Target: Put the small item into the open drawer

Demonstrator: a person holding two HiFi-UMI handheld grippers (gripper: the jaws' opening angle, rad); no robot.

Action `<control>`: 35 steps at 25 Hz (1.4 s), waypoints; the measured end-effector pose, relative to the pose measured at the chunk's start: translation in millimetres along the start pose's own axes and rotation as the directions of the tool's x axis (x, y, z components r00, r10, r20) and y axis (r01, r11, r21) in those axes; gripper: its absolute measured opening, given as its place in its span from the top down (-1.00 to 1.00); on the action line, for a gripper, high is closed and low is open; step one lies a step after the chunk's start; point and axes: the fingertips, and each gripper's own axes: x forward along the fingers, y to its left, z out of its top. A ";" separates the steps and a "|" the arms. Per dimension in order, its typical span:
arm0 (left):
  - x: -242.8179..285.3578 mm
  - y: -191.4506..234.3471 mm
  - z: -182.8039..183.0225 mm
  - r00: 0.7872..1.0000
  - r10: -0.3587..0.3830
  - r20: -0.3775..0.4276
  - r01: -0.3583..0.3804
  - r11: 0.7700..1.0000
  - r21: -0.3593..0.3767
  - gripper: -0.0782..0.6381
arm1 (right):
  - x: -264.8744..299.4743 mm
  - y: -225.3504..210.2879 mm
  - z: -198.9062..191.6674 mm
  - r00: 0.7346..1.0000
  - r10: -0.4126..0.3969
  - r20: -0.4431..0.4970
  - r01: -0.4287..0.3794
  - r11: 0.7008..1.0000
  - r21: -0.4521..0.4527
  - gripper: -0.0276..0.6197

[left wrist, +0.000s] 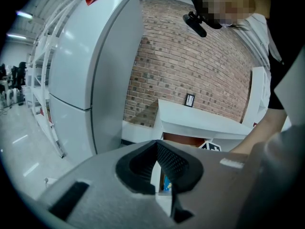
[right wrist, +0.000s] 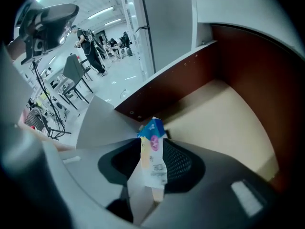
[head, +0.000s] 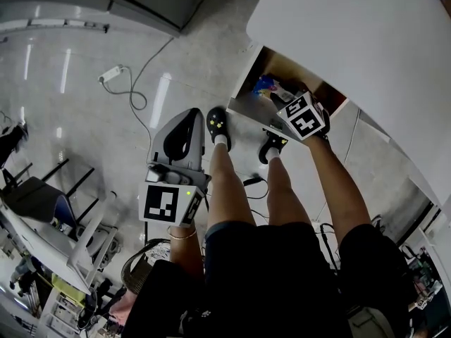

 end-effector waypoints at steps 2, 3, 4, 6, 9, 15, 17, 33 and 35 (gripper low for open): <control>0.1 -3.3 2.4 1.000 -0.004 0.008 0.004 1.000 0.005 0.79 | -4.9 -1.2 0.4 1.000 -0.006 0.023 0.005 0.999 0.033 0.45; 0.3 -5.1 4.0 1.000 -0.008 0.012 0.008 1.000 0.009 0.79 | -7.9 -2.0 0.8 0.999 -0.011 0.033 0.010 0.999 0.045 0.45; 0.4 -6.9 5.5 1.000 -0.011 0.016 0.011 1.000 0.011 0.79 | -11.7 -2.8 2.1 0.999 -0.019 0.046 0.017 0.998 0.054 0.46; 0.2 -10.4 7.9 1.000 -0.018 0.019 0.018 1.000 0.016 0.79 | -22.5 -4.9 7.4 0.995 -0.043 0.089 0.037 0.997 0.074 0.59; 0.3 -16.7 7.2 1.000 -0.020 0.006 0.020 1.000 0.012 0.79 | -48.6 -12.6 14.0 0.977 -0.099 0.190 0.071 0.986 0.149 0.88; 1.0 -31.4 17.4 0.999 -0.042 0.001 0.042 0.999 0.025 0.79 | -116.2 -17.4 19.7 0.920 -0.181 0.347 0.078 0.954 0.290 0.88; 1.8 -38.7 20.2 0.998 -0.056 -0.001 0.056 0.998 0.027 0.79 | -138.3 -10.0 23.5 0.901 -0.178 0.395 0.059 0.954 0.294 0.88; -10.1 -112.9 82.3 0.982 -0.186 0.028 0.183 0.978 0.102 0.79 | -316.5 9.4 74.4 0.687 -0.260 0.679 0.010 0.937 0.349 0.88; -13.9 -124.5 88.9 0.977 -0.214 0.024 0.209 0.971 0.115 0.79 | -334.4 12.8 78.5 0.663 -0.266 0.699 0.000 0.935 0.356 0.88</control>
